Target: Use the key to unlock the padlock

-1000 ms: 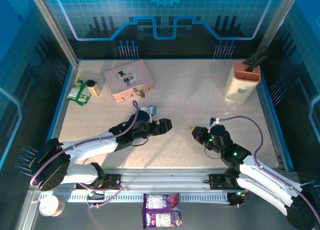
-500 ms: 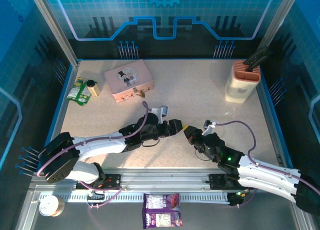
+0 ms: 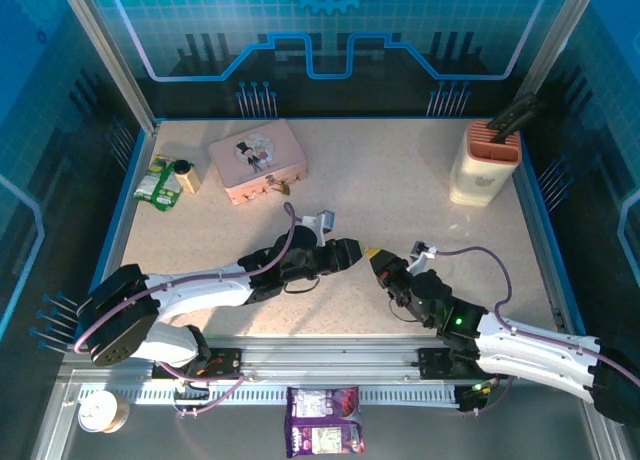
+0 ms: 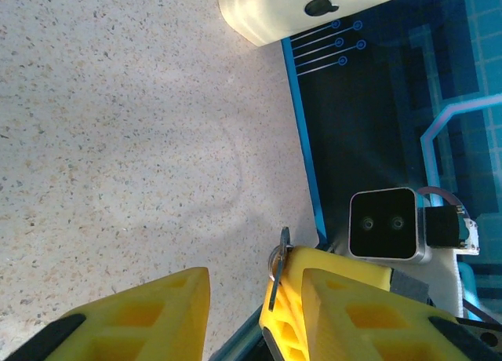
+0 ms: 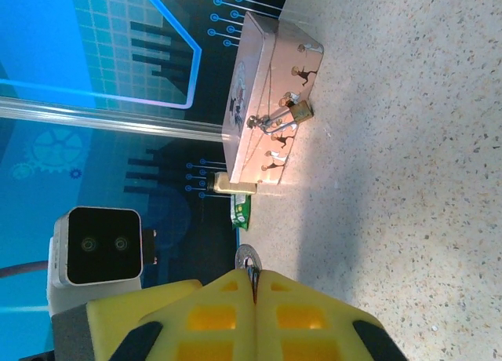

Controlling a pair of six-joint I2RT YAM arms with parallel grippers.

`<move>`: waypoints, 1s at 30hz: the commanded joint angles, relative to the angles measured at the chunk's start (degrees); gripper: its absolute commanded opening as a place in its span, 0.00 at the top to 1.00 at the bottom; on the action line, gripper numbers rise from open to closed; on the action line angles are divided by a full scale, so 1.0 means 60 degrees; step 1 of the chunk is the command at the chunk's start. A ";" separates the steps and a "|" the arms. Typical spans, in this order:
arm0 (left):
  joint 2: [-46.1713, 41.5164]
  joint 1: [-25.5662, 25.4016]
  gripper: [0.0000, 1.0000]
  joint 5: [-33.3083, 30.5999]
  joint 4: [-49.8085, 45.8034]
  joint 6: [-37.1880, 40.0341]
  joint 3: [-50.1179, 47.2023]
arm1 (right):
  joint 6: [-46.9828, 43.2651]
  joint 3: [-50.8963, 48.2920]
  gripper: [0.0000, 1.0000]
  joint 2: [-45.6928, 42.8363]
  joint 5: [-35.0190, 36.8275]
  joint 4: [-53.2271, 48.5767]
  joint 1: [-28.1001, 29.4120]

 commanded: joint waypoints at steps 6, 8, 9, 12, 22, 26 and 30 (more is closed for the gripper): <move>0.0398 -0.0162 0.69 0.0103 0.0425 -0.0189 0.0499 | 0.0174 -0.0186 1.00 -0.0076 0.0524 0.0306 0.0168; 0.0476 -0.0177 0.73 0.0185 0.0451 -0.0211 0.0549 | 0.0193 -0.0187 1.00 -0.0085 0.0513 0.0307 0.0170; 0.0504 -0.0178 0.74 0.0172 0.0490 -0.0213 0.0560 | 0.0181 -0.0186 1.00 -0.0089 0.0509 0.0319 0.0166; 0.0511 -0.0190 0.75 0.0121 0.0555 -0.0244 0.0521 | 0.0200 -0.0186 1.00 -0.0088 0.0527 0.0289 0.0166; 0.0428 -0.0177 0.93 -0.0309 0.0009 -0.0168 0.0638 | 0.0019 0.0042 1.00 -0.0082 0.0354 -0.0159 0.0166; 0.0102 0.0042 0.96 -0.0738 -0.0606 0.0452 0.0687 | -0.0772 0.0516 0.72 -0.0337 0.0273 -0.1804 -0.0040; -0.0108 0.0467 0.99 -0.0501 -0.2671 0.2381 0.1738 | -0.3238 0.0946 0.54 -0.0914 -0.1059 -0.3378 -0.1301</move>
